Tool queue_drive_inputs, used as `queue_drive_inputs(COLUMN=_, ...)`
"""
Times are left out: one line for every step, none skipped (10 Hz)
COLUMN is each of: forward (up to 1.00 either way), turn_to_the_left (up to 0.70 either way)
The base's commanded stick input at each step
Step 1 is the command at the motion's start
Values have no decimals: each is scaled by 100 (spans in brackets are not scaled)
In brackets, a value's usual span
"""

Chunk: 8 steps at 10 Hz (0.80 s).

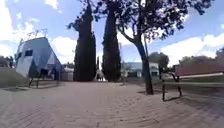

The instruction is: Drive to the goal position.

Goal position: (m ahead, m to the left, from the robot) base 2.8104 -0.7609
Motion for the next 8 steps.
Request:
queue_drive_inputs(forward=100, turn_to_the_left=0)
queue_drive_inputs(forward=100, turn_to_the_left=0)
queue_drive_inputs(forward=100, turn_to_the_left=0)
queue_drive_inputs(forward=100, turn_to_the_left=0)
queue_drive_inputs(forward=100, turn_to_the_left=0)
queue_drive_inputs(forward=100, turn_to_the_left=0)
queue_drive_inputs(forward=100, turn_to_the_left=0)
queue_drive_inputs(forward=100, turn_to_the_left=0)
